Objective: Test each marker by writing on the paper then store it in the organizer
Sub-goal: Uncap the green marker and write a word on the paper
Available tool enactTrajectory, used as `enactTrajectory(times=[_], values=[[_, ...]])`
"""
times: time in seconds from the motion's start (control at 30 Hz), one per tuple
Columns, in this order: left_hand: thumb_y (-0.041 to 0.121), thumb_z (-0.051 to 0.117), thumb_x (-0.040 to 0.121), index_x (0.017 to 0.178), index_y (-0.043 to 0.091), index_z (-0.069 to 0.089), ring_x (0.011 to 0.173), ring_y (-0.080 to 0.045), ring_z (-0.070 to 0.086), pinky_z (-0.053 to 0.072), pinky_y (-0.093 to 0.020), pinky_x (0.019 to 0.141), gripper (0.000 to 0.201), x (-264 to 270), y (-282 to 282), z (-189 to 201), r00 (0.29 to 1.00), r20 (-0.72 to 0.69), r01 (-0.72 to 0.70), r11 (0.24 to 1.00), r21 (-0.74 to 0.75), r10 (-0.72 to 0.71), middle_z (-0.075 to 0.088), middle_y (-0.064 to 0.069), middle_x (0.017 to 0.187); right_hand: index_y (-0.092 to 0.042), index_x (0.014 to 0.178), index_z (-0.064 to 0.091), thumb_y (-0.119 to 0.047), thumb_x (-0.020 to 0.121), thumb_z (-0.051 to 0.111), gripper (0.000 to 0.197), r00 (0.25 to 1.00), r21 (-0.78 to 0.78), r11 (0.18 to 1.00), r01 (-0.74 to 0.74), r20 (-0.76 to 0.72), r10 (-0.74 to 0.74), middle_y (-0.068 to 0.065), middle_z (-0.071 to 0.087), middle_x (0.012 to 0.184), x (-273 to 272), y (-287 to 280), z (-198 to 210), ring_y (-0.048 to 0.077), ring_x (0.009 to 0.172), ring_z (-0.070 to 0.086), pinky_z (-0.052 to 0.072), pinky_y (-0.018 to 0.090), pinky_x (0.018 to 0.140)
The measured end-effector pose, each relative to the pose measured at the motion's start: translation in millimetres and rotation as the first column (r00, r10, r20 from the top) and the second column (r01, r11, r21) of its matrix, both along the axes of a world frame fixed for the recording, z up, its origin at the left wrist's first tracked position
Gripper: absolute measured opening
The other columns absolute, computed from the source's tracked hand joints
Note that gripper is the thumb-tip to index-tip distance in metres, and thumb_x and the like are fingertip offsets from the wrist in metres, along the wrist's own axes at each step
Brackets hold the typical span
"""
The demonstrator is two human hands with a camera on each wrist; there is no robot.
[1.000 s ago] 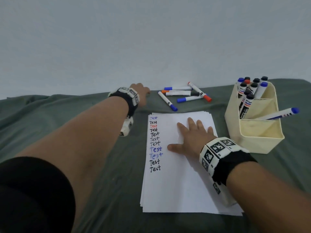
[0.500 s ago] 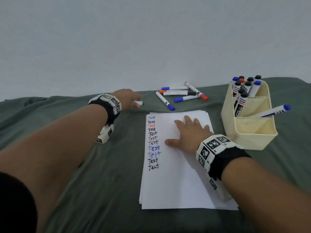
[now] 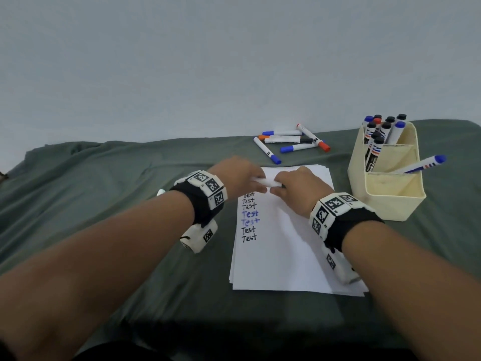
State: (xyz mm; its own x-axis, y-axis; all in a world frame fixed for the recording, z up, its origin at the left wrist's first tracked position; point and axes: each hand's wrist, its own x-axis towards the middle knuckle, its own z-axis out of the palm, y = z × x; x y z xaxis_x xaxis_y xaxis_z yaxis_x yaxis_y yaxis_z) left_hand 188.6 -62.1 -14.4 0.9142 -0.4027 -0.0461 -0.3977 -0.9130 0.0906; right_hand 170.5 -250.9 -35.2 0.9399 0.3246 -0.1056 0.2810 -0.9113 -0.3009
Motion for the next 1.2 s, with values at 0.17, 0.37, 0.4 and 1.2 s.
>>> enactTrajectory(times=[0.17, 0.37, 0.4, 1.2], values=[[0.042, 0.047, 0.100, 0.115, 0.021, 0.059, 0.088, -0.021, 0.055, 0.039, -0.033, 0.074, 0.028, -13.5, 16.1, -6.5, 0.999, -0.029, -0.023, 1.000, 0.018, 0.024, 0.056, 0.000, 0.095, -0.023, 0.118, 0.059, -0.040, 0.106, 0.043, 0.026, 1.000, -0.034, 0.999, 0.000, 0.016, 0.001, -0.002, 0.053, 0.090, 3.7, 0.1, -2.1, 0.016, 0.098, 0.038, 0.040, 0.036, 0.076], [0.048, 0.045, 0.100, 0.120, 0.029, 0.055, 0.084, -0.021, 0.057, 0.041, -0.032, 0.074, 0.030, -27.3, 24.1, -13.6, 0.994, -0.078, -0.085, 0.995, -0.048, 0.081, 0.059, 0.005, 0.089, -0.020, 0.111, 0.057, -0.035, 0.106, 0.044, 0.020, 0.998, -0.075, 0.996, -0.057, 0.032, 0.059, -0.001, 0.053, 0.091, 3.4, 1.0, -3.9, 0.017, 0.097, 0.039, 0.046, 0.038, 0.083], [0.051, 0.047, 0.098, 0.121, 0.032, 0.055, 0.083, -0.020, 0.056, 0.040, -0.032, 0.074, 0.031, -28.1, 25.3, -12.4, 0.990, -0.098, -0.113, 0.991, -0.067, 0.106, 0.058, 0.009, 0.085, -0.020, 0.110, 0.057, -0.034, 0.106, 0.045, 0.020, 0.997, -0.074, 0.995, -0.060, 0.036, 0.063, -0.001, 0.053, 0.091, 3.1, 1.0, -4.0, 0.017, 0.095, 0.040, 0.046, 0.037, 0.082], [0.027, 0.074, 0.082, 0.137, 0.027, 0.050, 0.115, -0.023, 0.058, 0.044, -0.031, 0.095, 0.060, -14.8, 91.4, -22.6, 0.946, -0.046, -0.321, 0.947, -0.012, 0.320, 0.062, -0.001, 0.127, -0.022, 0.102, 0.051, -0.039, 0.105, 0.045, 0.019, 0.986, 0.019, 0.997, 0.072, 0.146, -0.074, 0.002, 0.056, 0.097, 7.7, -1.3, -8.4, 0.021, 0.088, 0.047, 0.037, 0.034, 0.070]])
